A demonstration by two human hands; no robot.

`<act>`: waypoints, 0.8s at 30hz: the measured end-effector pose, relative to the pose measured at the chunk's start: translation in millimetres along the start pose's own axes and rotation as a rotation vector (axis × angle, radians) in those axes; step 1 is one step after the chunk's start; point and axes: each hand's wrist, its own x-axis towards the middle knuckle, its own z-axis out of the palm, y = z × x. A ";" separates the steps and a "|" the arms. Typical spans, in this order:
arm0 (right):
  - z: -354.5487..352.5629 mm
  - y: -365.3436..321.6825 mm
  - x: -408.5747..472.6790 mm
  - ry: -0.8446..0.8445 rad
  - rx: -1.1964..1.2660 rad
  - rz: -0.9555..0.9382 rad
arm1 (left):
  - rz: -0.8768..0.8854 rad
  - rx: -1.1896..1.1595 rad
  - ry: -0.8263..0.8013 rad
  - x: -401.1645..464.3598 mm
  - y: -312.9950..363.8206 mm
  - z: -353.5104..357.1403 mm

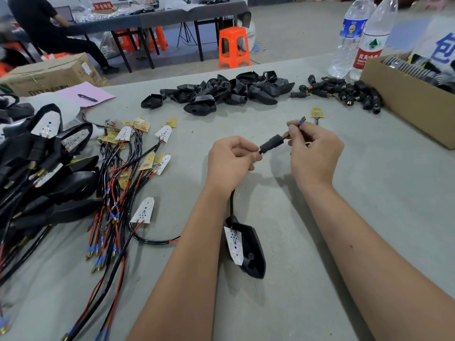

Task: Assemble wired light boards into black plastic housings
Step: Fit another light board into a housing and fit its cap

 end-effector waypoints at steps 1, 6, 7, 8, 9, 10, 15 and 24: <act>0.5 -1.1 -0.2 -0.014 0.024 0.007 | 0.030 0.064 0.019 -0.2 -0.6 0.9; 1.9 1.2 -0.9 0.002 -0.130 0.019 | 0.092 0.054 0.065 -2.9 -0.3 5.3; 1.5 3.4 -0.1 0.006 -0.155 0.047 | 0.089 0.004 0.063 -2.6 0.2 4.6; 1.1 5.1 0.8 0.001 -0.151 0.078 | 0.087 -0.031 0.051 -1.9 0.1 2.9; 1.0 6.3 1.6 -0.007 -0.132 0.101 | 0.087 -0.047 0.025 -1.3 -0.4 1.2; 0.8 7.0 2.2 -0.017 -0.107 0.115 | 0.084 -0.056 -0.016 -1.1 -0.7 0.1; 2.9 7.1 1.0 -0.050 0.015 0.139 | 0.071 -0.025 -0.125 -2.4 -0.4 3.3; -0.4 12.4 6.5 0.090 0.154 0.319 | -0.028 0.003 -0.283 -1.4 9.2 -9.1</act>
